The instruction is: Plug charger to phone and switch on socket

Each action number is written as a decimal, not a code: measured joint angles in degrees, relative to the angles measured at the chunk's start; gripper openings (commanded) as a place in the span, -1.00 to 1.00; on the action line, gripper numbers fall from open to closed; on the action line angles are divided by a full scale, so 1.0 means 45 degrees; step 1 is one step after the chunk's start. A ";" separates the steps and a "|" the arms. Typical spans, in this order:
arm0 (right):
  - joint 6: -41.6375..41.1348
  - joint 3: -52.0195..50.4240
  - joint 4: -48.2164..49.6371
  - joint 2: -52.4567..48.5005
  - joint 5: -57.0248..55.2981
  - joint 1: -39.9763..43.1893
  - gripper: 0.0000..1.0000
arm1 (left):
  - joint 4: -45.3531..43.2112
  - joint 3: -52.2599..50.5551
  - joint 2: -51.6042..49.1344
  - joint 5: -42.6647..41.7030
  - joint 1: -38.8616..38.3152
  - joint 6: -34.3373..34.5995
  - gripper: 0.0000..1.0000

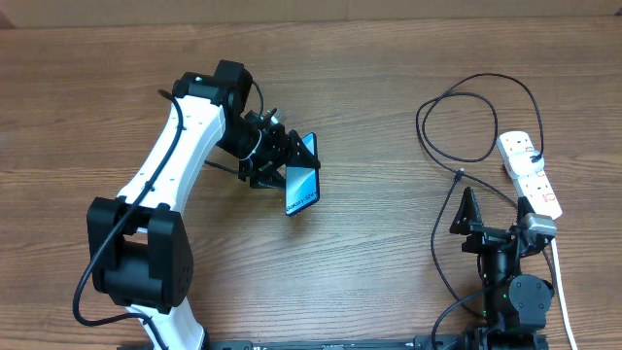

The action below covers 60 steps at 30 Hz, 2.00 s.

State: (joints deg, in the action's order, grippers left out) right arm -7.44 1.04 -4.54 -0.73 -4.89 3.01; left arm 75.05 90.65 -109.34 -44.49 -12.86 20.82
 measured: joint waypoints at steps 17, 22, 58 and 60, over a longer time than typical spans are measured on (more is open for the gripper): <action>-0.7354 0.0000 0.0301 0.0000 0.6941 0.0000 1.00 | -0.0345 0.0000 0.0000 -0.0034 0.0000 -0.0005 -0.28; -0.9617 0.0000 0.0233 0.0000 0.9666 0.0000 1.00 | -0.0345 0.0000 0.0000 -0.0034 0.0000 -0.0005 -0.28; -0.4367 0.6115 -0.4682 -0.6703 0.6931 -0.3167 0.99 | -0.1078 0.0010 0.0000 -0.0126 0.0000 0.0049 -0.29; -0.4940 0.6047 -0.4192 -0.6868 0.6450 -0.3721 0.99 | -0.1273 0.0010 0.0000 -0.0131 0.0000 0.0073 -0.29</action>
State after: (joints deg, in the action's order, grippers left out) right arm -29.67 28.25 -23.40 -31.64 24.14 -13.74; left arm 69.32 90.70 -109.34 -45.08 -12.86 21.15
